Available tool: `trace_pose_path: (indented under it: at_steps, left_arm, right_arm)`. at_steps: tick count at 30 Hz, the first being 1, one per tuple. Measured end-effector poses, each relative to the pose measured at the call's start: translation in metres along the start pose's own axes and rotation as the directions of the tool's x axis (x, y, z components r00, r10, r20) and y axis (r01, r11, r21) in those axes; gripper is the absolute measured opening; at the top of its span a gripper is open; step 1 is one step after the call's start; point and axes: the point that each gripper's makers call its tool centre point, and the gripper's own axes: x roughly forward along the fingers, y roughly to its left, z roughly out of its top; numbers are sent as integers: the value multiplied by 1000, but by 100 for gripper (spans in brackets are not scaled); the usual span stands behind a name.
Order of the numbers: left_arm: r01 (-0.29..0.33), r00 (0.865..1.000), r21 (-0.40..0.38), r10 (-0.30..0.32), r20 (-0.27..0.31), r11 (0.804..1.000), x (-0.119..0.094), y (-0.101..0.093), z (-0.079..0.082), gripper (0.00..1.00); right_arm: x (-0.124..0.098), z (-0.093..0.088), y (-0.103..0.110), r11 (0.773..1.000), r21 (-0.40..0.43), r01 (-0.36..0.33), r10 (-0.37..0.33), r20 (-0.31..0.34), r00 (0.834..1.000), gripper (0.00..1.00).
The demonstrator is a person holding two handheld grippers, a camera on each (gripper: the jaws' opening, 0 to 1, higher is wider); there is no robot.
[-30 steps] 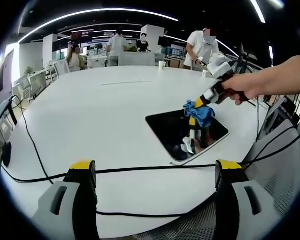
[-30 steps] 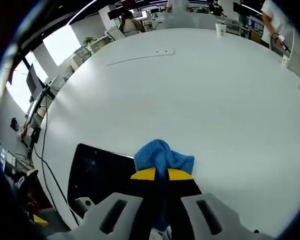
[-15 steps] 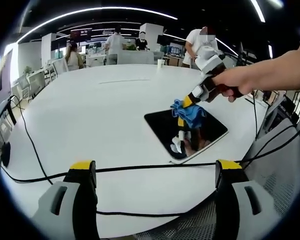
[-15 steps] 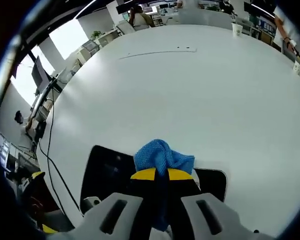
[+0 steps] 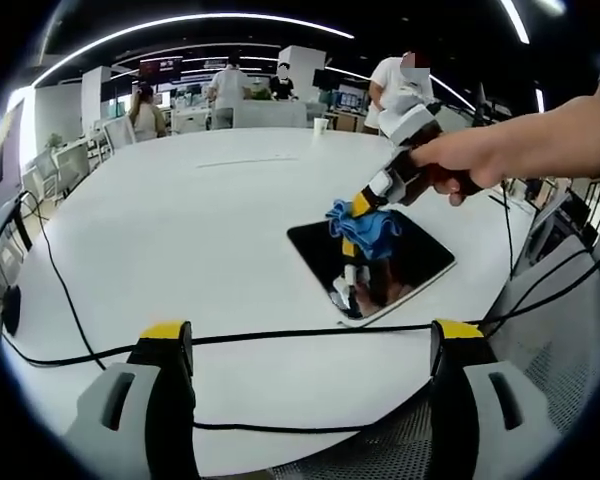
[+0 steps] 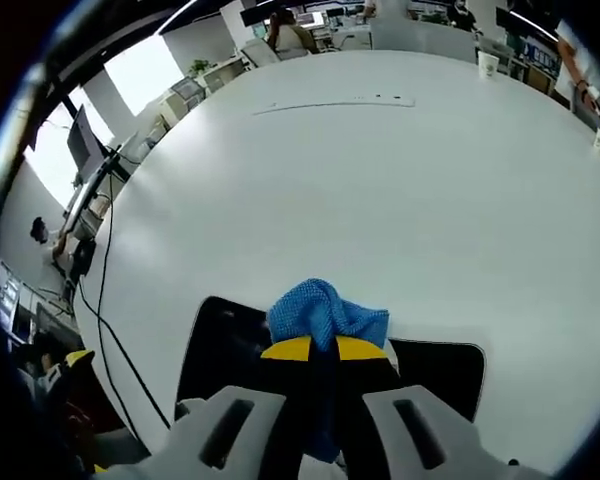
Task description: Wipe the mirror surface with the cleaning cloth until all visible marks leave the cleaned area.
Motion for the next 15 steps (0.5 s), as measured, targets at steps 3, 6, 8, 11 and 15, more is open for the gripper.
trace_pose_path:
  at_steps: [3,6,8,11,15]
  left_arm:
    - [2,1000,0,-2,6,1000,1,1,0,99]
    - [-5,1000,-8,6,17,1000,1,3,1,99]
    - [-3,1000,-9,3,10,1000,2,3,-1,99]
    - [0,1000,-4,0,11,1000,1,2,0,99]
    - [2,1000,-5,-2,10,1000,1,1,1,99]
  right_arm:
    - [2,0,6,1000,-16,6,-6,-6,1000,1]
    - [2,0,11,1000,-3,8,-8,0,1000,1]
    - [2,0,15,1000,-5,4,-4,-1,1000,1]
    - [4,1,23,1000,-5,-12,12,-7,1000,1]
    - [4,-1,39,999,-30,-32,31,-14,999,1]
